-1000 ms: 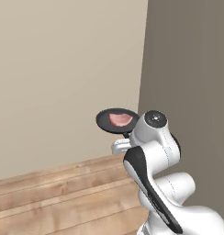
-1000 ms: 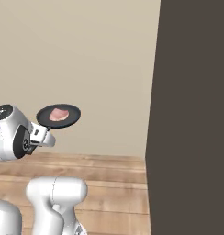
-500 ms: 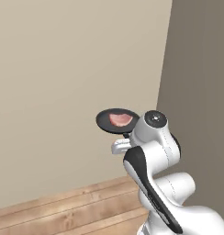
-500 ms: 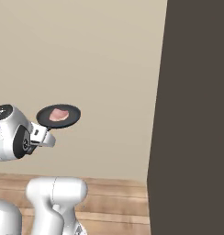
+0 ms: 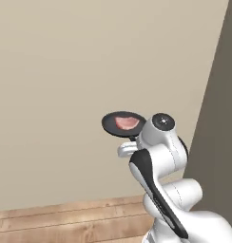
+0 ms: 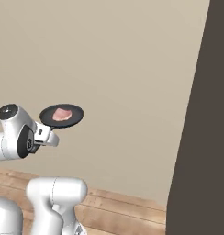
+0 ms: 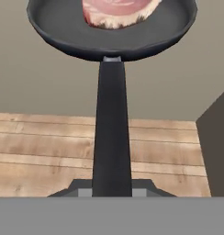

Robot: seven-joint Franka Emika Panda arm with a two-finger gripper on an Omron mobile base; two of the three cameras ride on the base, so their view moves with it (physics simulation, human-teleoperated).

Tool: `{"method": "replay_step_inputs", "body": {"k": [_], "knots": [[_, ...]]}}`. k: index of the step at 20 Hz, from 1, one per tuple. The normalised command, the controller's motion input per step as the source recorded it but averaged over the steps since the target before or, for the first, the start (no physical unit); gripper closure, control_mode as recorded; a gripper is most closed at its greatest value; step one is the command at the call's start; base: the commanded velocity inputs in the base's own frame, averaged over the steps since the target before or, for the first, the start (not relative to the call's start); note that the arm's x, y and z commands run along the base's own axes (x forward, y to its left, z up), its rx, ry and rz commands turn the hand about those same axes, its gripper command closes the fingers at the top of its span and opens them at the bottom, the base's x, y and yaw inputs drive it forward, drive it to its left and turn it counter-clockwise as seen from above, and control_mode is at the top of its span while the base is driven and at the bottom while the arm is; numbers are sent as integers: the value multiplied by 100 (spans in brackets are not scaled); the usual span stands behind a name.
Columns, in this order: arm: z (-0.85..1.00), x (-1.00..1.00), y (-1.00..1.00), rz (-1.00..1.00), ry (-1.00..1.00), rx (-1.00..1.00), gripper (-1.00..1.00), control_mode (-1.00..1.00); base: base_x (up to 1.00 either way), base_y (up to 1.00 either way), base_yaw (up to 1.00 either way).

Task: Pick up the pan with the steak in it and place it on the dining table. Then place the steak on the plate.

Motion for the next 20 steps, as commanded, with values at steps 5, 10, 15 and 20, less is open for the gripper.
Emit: {"method": "replay_step_inputs", "body": {"k": [5, 10, 15, 20], "knots": [[0, 0, 0, 0, 0, 0, 100, 100, 0, 0, 50], [0, 0, 0, 0, 0, 0, 100, 100, 0, 0, 50], [0, 0, 0, 0, 0, 0, 100, 100, 0, 0, 50], [0, 0, 0, 0, 0, 0, 100, 100, 0, 0, 50]]}}
